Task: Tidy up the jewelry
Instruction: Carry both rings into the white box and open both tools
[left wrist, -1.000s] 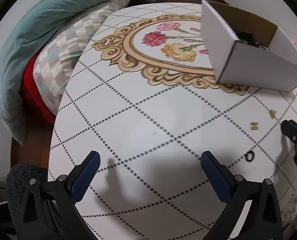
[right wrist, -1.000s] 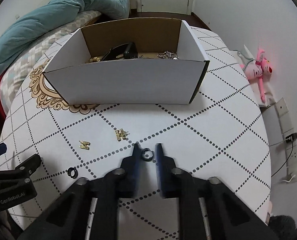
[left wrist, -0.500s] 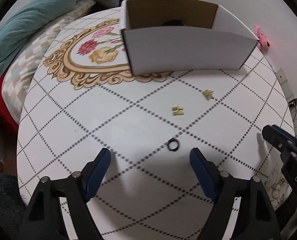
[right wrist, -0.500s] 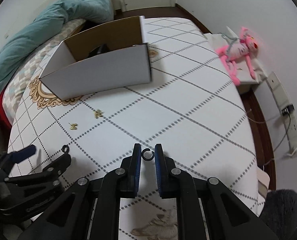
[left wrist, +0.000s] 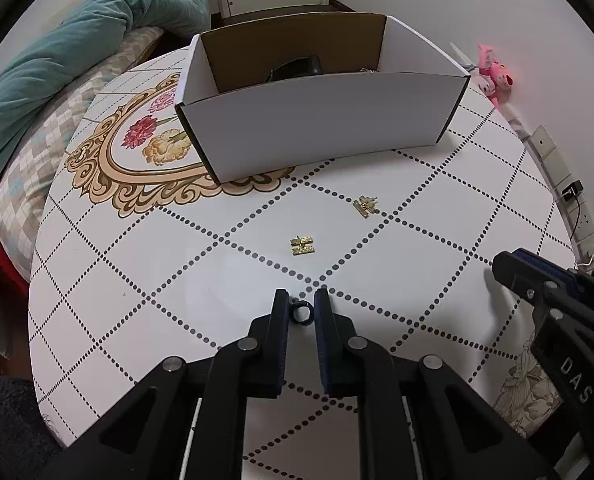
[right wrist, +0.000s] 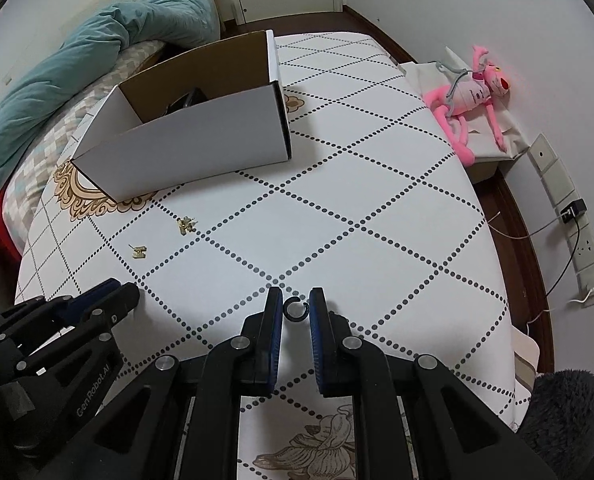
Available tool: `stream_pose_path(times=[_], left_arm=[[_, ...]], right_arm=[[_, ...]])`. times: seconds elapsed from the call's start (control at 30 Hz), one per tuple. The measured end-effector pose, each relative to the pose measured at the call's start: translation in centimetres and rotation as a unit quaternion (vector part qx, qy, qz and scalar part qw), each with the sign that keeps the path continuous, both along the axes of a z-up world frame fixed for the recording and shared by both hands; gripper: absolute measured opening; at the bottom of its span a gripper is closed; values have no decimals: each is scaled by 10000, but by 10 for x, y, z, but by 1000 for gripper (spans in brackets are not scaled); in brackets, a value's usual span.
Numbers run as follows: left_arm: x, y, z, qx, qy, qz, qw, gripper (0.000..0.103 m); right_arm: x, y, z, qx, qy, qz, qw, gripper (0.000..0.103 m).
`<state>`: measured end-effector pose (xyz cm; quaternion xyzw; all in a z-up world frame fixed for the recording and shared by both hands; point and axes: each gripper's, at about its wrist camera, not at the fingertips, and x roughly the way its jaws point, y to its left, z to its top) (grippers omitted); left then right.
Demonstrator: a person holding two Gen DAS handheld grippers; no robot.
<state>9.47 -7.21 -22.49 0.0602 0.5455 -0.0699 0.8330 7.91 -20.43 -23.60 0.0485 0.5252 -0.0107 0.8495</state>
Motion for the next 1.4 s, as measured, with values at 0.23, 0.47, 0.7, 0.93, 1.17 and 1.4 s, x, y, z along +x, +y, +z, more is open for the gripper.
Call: stream_pose_path(times=[0.23, 0.47, 0.7, 0.93, 1.17, 1.4], left_arm=[[-1, 4, 5, -152, 16, 68, 9999, 10], [2, 11, 35, -479, -143, 127, 9987, 10], [45, 24, 93, -1191, -322, 226, 9921, 10], [117, 30, 110, -1270, -192, 155, 9916, 10], [165, 36, 94, -921, 278, 390, 9946, 17], [169, 50, 91, -467, 60, 676, 9966, 81]], right_arm=[[0, -1, 8, 85, -87, -34, 9999, 14], [2, 1, 29, 311, -262, -2, 9992, 14], [33, 3, 85, 795, -704, 185, 9942, 14], [108, 5, 109, 953, -680, 488, 9919, 14], [166, 13, 86, 782, 28, 739, 9942, 15], [178, 10, 81, 490, 276, 765, 9955, 40]])
